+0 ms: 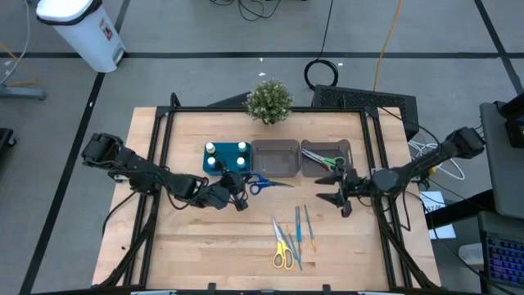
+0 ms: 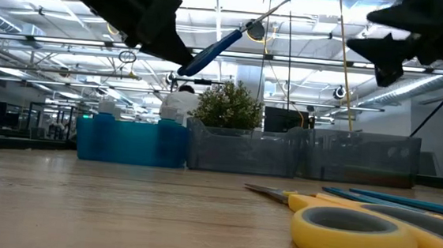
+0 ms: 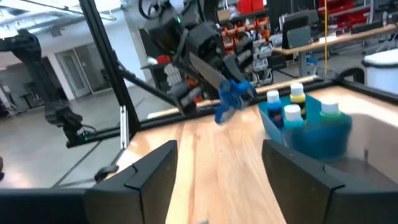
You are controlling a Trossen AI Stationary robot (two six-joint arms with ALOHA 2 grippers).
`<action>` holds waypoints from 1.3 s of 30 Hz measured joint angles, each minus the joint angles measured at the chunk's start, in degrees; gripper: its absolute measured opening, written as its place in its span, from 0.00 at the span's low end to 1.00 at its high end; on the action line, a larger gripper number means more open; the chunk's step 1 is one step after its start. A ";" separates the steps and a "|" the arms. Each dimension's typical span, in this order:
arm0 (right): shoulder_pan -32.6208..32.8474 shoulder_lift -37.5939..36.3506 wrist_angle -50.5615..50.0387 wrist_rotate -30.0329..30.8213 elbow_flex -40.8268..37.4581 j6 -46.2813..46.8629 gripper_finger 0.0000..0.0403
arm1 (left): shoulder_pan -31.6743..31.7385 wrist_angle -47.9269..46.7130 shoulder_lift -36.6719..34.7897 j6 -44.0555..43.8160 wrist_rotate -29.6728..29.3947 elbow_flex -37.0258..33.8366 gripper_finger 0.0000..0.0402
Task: Pick & Place Paint Supplies
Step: Put the blue scissor into the right black bin
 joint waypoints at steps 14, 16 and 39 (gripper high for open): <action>-1.69 21.12 6.66 -0.08 11.51 -3.80 0.58 | 0.04 -0.11 0.00 -0.06 -0.01 -0.04 0.05; -2.16 24.36 6.53 -0.08 13.45 -4.87 0.59 | 0.04 -0.11 0.00 -0.04 0.00 -0.04 0.05; -8.29 36.04 15.10 -0.28 17.28 10.73 0.54 | -0.81 -7.17 0.00 0.47 0.19 -0.09 0.05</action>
